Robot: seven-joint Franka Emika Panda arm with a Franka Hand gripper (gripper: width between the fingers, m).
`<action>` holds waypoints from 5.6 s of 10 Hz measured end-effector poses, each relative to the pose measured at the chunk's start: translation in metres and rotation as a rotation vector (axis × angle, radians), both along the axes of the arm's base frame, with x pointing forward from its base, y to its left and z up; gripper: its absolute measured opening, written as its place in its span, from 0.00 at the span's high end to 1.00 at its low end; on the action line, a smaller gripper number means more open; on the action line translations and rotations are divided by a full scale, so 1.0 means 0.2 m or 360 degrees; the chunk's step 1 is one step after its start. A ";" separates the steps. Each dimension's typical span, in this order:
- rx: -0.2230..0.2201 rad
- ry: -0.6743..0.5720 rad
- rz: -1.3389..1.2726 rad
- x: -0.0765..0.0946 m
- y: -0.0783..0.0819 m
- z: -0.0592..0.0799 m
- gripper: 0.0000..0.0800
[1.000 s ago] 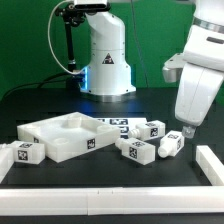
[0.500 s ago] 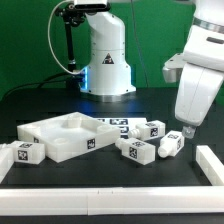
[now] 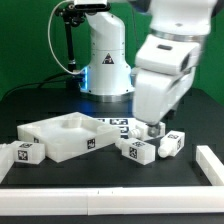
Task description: Assemble one leg
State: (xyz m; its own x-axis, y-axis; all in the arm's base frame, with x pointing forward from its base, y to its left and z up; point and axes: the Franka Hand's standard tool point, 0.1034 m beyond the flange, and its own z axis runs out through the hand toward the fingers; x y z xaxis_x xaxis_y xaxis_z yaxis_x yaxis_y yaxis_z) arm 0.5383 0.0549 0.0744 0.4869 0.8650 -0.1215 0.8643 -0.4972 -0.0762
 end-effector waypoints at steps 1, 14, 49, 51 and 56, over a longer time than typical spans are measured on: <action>-0.0001 -0.0001 -0.0004 0.01 0.01 0.00 0.19; 0.0066 -0.0134 -0.0360 -0.19 -0.12 -0.31 0.19; -0.0100 0.0022 -0.0985 -0.52 0.45 0.00 0.19; -0.0102 0.0020 -0.1006 -0.52 0.45 0.00 0.19; -0.0222 0.0048 -0.1933 -0.42 0.35 0.00 0.19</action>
Offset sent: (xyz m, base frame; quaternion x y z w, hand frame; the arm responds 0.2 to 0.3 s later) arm 0.0000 0.0000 0.0000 0.0000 0.0000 0.0000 1.0000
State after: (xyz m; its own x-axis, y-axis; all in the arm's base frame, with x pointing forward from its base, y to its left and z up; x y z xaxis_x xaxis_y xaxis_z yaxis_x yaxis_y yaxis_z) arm 0.4552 0.1253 0.0741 0.9642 -0.1716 -0.2022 -0.1690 -0.9852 0.0305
